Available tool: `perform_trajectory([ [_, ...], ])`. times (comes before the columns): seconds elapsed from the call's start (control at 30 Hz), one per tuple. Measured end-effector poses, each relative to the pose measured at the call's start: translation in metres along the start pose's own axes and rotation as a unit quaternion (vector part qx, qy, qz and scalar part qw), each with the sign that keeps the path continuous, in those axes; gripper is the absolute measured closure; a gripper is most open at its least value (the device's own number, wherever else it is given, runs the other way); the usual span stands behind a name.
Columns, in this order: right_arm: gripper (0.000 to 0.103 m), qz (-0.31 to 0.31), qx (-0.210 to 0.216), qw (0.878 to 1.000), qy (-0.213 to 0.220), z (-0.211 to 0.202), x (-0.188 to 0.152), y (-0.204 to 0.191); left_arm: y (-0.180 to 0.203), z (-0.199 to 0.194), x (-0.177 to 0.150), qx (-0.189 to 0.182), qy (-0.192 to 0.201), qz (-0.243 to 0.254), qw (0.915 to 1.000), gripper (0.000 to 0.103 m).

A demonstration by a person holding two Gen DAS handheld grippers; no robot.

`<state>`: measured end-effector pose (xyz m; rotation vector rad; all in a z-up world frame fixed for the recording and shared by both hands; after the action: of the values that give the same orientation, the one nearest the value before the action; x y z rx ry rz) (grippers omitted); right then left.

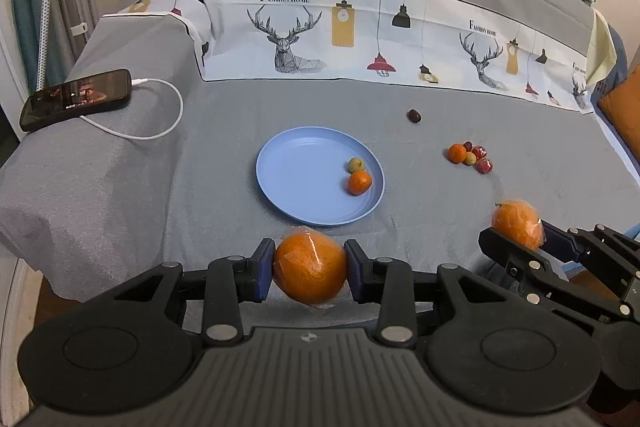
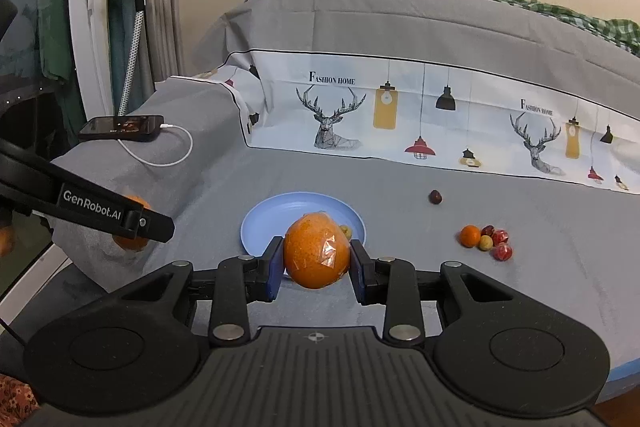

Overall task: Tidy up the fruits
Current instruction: 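Carry both wrapped oranges onto the blue plate and open both tools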

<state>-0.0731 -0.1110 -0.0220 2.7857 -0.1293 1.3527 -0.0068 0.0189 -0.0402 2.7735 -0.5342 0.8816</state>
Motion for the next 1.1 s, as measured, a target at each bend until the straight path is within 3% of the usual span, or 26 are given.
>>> perform_trajectory([
  [1.1, 0.068, 0.025, -0.001, 0.999, -0.022, 0.014, -0.007, 0.006, 0.0, 0.016, 0.012, 0.0, -0.002, 0.002, 1.0, 0.062],
])
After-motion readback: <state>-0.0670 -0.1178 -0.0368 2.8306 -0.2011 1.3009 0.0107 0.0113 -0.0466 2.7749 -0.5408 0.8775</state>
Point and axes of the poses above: each gripper's, at about its wrist camera, not at the fingertips, and z roughly the way its jaws point, y to its right, x to its top, the point moved 9 cm from there along z, roughly the way its jaws point, and after that the axes turned 4 degrees about -y, right-handed, at the moved point
